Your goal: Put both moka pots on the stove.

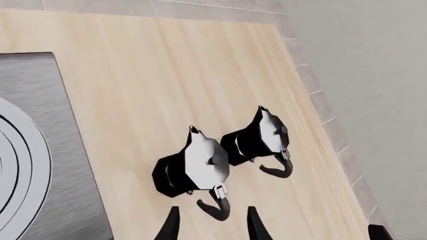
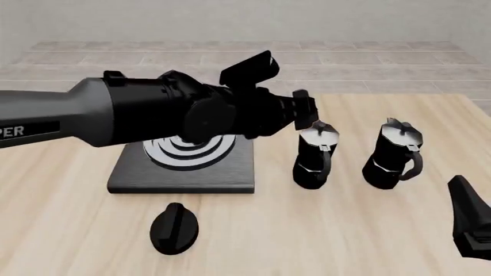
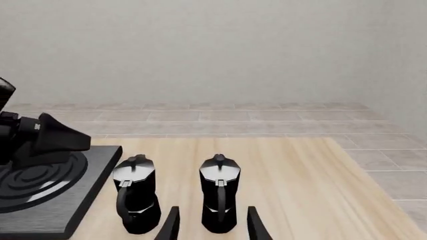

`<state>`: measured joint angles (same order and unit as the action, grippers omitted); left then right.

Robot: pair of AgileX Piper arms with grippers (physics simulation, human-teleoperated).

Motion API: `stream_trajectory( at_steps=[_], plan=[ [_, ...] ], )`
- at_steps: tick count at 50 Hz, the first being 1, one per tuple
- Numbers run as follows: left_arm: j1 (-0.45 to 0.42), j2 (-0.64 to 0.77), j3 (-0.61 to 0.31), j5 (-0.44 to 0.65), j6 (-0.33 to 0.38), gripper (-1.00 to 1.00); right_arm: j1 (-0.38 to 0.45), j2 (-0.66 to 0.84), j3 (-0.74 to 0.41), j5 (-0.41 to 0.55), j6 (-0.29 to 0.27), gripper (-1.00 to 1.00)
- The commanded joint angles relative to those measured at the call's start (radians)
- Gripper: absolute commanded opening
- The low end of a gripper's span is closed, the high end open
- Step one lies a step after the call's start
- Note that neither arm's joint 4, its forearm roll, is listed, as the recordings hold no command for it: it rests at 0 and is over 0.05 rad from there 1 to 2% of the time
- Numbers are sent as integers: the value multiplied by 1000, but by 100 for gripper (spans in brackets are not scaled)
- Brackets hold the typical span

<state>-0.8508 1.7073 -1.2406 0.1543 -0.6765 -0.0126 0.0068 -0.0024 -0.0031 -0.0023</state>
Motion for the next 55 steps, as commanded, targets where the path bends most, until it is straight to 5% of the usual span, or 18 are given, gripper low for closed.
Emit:
stream_trajectory(
  at_steps=[1, 55],
  plan=[
    [-10, 35, -14, -10, -3, 100, 0, 0, 0, 0, 0, 100],
    [-53, 154, -49, -50, -19, 100, 0, 0, 0, 0, 0, 100]
  ],
)
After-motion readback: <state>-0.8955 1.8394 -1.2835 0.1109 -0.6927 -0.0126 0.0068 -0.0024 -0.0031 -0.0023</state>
